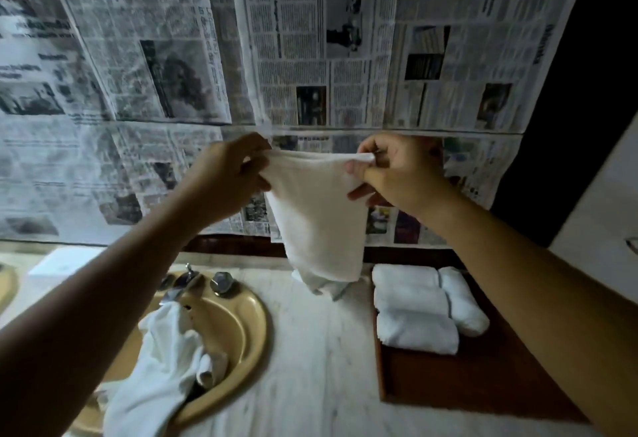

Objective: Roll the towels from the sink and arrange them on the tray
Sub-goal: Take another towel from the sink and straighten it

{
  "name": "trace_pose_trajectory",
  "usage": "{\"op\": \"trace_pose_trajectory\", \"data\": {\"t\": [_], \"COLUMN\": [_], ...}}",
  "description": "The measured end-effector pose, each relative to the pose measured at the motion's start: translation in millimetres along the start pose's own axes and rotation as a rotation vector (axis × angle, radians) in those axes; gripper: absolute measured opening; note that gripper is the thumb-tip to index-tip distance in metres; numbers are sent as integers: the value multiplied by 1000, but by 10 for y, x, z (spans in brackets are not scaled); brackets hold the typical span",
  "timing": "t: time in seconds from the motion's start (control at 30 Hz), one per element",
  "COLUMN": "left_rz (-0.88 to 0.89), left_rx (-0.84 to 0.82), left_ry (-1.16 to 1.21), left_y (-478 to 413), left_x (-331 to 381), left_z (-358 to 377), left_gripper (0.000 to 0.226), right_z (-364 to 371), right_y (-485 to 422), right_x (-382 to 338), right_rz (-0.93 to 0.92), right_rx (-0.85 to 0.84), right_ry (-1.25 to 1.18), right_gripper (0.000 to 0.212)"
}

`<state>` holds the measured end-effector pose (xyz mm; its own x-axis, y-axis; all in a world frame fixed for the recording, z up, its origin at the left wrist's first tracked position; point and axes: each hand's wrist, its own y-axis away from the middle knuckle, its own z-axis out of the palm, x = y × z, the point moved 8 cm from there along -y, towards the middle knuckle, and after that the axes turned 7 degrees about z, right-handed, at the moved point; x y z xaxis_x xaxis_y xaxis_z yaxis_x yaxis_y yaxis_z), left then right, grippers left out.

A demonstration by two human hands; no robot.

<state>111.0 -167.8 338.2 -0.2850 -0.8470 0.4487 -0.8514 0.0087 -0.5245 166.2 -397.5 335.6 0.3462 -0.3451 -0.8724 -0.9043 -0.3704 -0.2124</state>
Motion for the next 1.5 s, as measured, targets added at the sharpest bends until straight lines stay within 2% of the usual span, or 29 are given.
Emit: {"op": "trace_pose_trajectory", "data": {"t": [0.13,0.33,0.47,0.6,0.67,0.8,0.9,1.0,1.1,1.2,1.27,1.5], "left_rz": [-102,-115,-113,-7,56,137,135,-32,-205,-313,-364,-117], "left_rx": [-91,-74,-11,102,169,241,197,56,-23,2,53,223], "left_ry": [57,213,311,219,231,286,318,571,742,850,958,1030], "left_y": [115,-169,-242,-269,-275,-299,-354,-425,-482,-574,-660,-947], "left_x": [-111,105,395,762,947,1239,1242,1042,778,511,396,666], "left_z": [198,-82,-462,-913,-1120,-1458,-1456,-1174,-773,-470,-395,-860], "left_gripper": [17,12,16,21,23,23,20,18,19,18,19,19], "right_z": [131,-105,-328,-608,-707,-915,-988,-961,-777,-631,-623,-885], "right_y": [-85,-119,8,295,419,527,452,297,33,-265,-405,-374], "right_x": [228,-216,-720,-1235,-1455,-1763,-1775,-1559,-1141,-818,-786,-1405], "right_rz": [83,76,-33,-197,-268,-305,-305,-322,-207,-108,-104,-309], "right_rx": [-2,162,339,579,623,642,638,656,533,414,403,455], "right_ry": [12,50,71,98,91,56,50,104,111,76,52,-14], "right_gripper": [13,12,13,14,15,22,22,17,17,14,17,16]}}
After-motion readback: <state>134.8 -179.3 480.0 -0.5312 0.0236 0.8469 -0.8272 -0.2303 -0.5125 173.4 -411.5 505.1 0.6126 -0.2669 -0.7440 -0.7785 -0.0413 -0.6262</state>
